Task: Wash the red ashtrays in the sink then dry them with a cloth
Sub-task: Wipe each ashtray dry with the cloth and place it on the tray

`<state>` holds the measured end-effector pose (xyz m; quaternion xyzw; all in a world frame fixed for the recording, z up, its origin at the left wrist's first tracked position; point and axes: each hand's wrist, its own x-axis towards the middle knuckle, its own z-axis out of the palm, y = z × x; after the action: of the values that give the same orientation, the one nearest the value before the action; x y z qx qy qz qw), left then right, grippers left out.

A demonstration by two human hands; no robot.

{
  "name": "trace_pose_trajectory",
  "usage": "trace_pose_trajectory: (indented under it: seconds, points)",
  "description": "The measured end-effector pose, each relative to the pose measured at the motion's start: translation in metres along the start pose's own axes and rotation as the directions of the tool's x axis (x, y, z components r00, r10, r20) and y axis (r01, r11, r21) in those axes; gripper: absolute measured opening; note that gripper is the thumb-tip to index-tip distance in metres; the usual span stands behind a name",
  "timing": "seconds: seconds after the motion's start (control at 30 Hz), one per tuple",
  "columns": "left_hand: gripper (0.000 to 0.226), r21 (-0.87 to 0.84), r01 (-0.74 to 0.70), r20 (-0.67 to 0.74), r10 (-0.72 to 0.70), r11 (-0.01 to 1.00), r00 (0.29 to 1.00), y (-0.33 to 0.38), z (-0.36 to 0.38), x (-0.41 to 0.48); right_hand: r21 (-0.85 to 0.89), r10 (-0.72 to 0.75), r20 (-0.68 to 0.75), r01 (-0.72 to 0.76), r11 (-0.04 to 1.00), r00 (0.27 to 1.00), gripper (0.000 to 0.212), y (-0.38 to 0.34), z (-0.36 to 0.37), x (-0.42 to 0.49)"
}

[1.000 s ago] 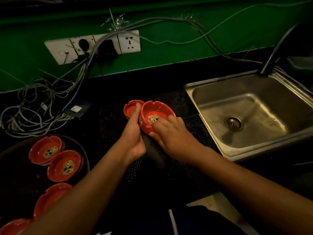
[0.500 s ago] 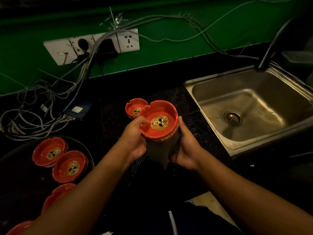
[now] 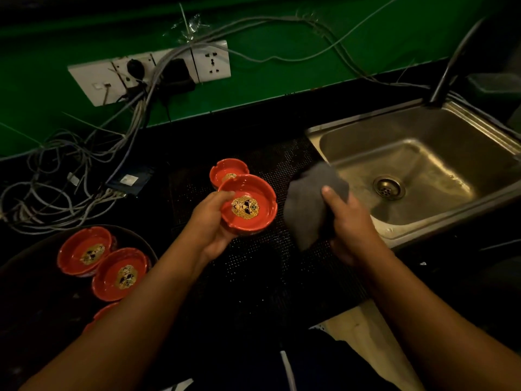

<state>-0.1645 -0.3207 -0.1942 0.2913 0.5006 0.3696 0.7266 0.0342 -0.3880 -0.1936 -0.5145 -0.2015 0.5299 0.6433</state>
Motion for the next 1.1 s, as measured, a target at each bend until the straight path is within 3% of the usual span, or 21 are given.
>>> trace_pose_trajectory:
  seconds: [0.07,0.13,0.2,0.3,0.43,0.5,0.6,0.7,0.77,0.83,0.87,0.93,1.0,1.1]
  points:
    - [0.033,-0.096,0.054,0.04,-0.05,0.994,0.998,-0.004,0.002,-0.003,-0.318,-0.196,0.129,0.228,0.92,0.972,0.026,-0.014,0.009,-0.005]
    - [0.045,-0.222,0.098,0.118,-0.073,0.97,0.99,-0.009,0.003,-0.005,-0.638,-0.239,0.324,0.398,0.659,0.915,0.04,-0.022,0.02,-0.01]
    - [0.056,-0.302,0.134,0.211,-0.071,0.944,0.975,-0.012,0.003,-0.004,-0.81,-0.163,0.448,0.477,0.342,0.879,0.049,-0.022,0.03,-0.015]
    - [0.071,-0.363,0.222,0.325,-0.101,0.905,0.94,-0.015,0.003,0.0,-0.848,-0.037,0.528,0.529,0.031,0.849,0.045,-0.02,0.04,-0.022]
    - [0.072,-0.344,0.26,0.384,-0.118,0.902,0.916,-0.016,0.007,0.002,-0.804,0.028,0.572,0.567,-0.179,0.82,0.045,-0.014,0.05,-0.027]
    - [0.072,-0.286,0.269,0.394,-0.143,0.92,0.908,-0.013,0.009,0.002,-0.777,0.051,0.591,0.585,-0.23,0.805,0.042,-0.009,0.054,-0.024]
    - [0.069,-0.198,0.281,0.401,-0.184,0.939,0.898,-0.011,0.014,0.001,-0.827,-0.009,0.536,0.523,-0.205,0.844,0.041,-0.01,0.055,-0.013]
    - [0.065,-0.159,0.297,0.379,-0.22,0.941,0.899,-0.014,0.023,0.0,-0.854,0.014,0.519,0.52,-0.029,0.854,0.031,-0.009,0.059,-0.006]
    - [0.064,-0.139,0.279,0.356,-0.215,0.95,0.909,-0.014,0.022,0.002,-0.835,0.138,0.549,0.535,0.126,0.824,0.023,-0.011,0.062,-0.007]
    - [0.064,-0.128,0.263,0.336,-0.208,0.956,0.919,-0.01,0.018,0.003,-0.843,0.293,0.537,0.512,0.163,0.791,0.019,-0.022,0.061,-0.009]
    - [0.062,-0.119,0.253,0.335,-0.201,0.96,0.921,-0.009,0.015,0.004,-0.856,0.358,0.507,0.505,0.107,0.784,0.02,-0.029,0.06,-0.009]
    - [0.058,-0.087,0.231,0.354,-0.186,0.969,0.917,-0.007,0.013,0.004,-0.848,0.413,0.431,0.517,-0.119,0.802,0.025,-0.038,0.056,-0.007]
    - [0.054,-0.065,0.216,0.369,-0.178,0.974,0.912,-0.006,0.014,0.003,-0.808,0.36,0.369,0.487,-0.332,0.857,0.029,-0.04,0.053,-0.005]
    - [0.05,-0.062,0.189,0.371,-0.154,0.98,0.916,-0.004,0.018,0.002,-0.785,0.191,0.39,0.434,-0.442,0.901,0.031,-0.04,0.053,-0.005]
